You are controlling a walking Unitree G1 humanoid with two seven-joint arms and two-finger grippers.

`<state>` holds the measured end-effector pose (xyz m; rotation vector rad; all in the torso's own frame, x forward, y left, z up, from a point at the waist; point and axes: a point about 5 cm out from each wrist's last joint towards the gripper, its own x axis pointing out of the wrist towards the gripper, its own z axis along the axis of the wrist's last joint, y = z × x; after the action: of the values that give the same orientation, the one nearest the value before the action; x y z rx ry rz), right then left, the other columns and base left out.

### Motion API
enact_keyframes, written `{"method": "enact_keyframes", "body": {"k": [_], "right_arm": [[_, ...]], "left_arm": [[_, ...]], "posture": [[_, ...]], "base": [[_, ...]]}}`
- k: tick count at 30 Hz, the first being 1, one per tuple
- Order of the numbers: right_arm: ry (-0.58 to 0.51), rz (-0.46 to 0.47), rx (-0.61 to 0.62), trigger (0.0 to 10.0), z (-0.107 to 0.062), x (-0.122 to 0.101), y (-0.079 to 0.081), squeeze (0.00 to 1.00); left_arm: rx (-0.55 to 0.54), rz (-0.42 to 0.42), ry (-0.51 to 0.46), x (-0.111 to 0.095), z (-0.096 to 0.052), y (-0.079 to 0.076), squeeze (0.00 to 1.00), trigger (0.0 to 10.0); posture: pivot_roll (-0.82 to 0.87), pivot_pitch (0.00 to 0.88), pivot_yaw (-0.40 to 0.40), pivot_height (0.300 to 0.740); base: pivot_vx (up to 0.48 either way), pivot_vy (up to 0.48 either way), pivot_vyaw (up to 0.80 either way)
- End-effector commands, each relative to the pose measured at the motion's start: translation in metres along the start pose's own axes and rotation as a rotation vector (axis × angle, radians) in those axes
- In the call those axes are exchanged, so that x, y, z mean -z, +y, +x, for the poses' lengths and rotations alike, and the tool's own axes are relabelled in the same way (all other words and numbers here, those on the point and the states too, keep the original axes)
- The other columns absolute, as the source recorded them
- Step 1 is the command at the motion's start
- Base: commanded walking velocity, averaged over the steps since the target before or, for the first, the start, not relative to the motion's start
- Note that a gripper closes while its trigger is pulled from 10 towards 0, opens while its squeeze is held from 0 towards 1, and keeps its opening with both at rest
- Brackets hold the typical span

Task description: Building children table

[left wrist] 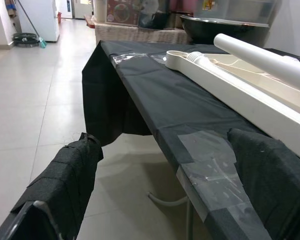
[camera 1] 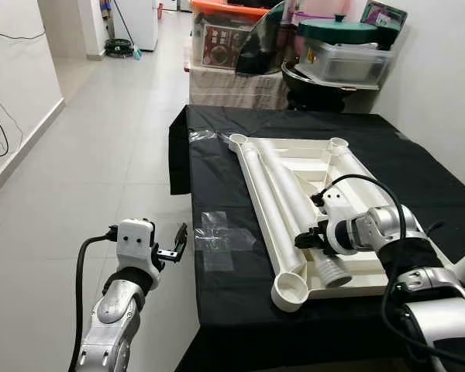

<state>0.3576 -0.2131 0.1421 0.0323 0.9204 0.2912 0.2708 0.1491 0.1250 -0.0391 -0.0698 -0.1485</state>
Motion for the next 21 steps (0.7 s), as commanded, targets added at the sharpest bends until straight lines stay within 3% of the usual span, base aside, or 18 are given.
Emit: {"method": "enact_keyframes", "body": {"k": [1, 7, 8, 13, 15, 16, 19, 21], "right_arm": [[0.032, 0.022, 0.003, 0.0, 0.006, 0.01, -0.004, 0.0], [0.017, 0.031, 0.005, 0.0, 0.005, 0.009, -0.005, 0.0], [-0.048, 0.047, -0.014, 0.0, 0.002, -0.001, -0.004, 0.0], [-0.151, 0.06, -0.072, 0.0, -0.005, -0.021, 0.004, 0.0], [-0.352, 0.051, -0.216, 0.0, -0.028, -0.061, 0.026, 0.0], [-0.352, 0.051, -0.216, 0.0, -0.028, -0.061, 0.026, 0.0], [-0.611, 0.019, -0.407, 0.0, -0.064, -0.102, 0.058, 0.0], [-0.662, 0.014, -0.439, 0.0, -0.071, -0.107, 0.063, 0.0]], "left_arm": [[0.003, 0.009, 0.019, 0.004, 0.0, -0.001, 0.0, 10.0], [-0.002, 0.013, 0.02, 0.004, 0.0, 0.0, 0.0, 10.0], [-0.004, 0.016, 0.02, 0.005, 0.001, 0.001, 0.0, 10.0], [-0.003, 0.019, 0.02, 0.004, 0.001, 0.001, 0.0, 10.0], [-0.002, 0.02, 0.015, 0.003, 0.002, 0.002, 0.0, 10.0], [-0.002, 0.02, 0.015, 0.003, 0.002, 0.002, 0.0, 10.0], [0.016, -0.014, 0.003, -0.001, 0.004, 0.001, 0.0, 10.0], [0.026, -0.029, -0.003, -0.002, 0.004, -0.001, 0.0, 10.0]], "posture": [[0.06, 0.0, -0.142, 0.74], [0.06, 0.0, -0.142, 0.74], [0.07, 0.0, -0.138, 0.74], [0.07, 0.0, -0.135, 0.74], [0.07, 0.0, -0.132, 0.74], [0.07, 0.0, -0.132, 0.74], [0.07, 0.0, -0.124, 0.74], [0.07, 0.0, -0.124, 0.74]], "base": [[0.0, 0.0, 0.0], [0.0, 0.0, 0.0], [0.0, 0.0, 0.0], [0.0, 0.0, 0.0], [0.0, 0.0, 0.0], [0.0, 0.0, 0.0], [0.0, 0.0, 0.0], [0.0, 0.0, 0.0]]}}
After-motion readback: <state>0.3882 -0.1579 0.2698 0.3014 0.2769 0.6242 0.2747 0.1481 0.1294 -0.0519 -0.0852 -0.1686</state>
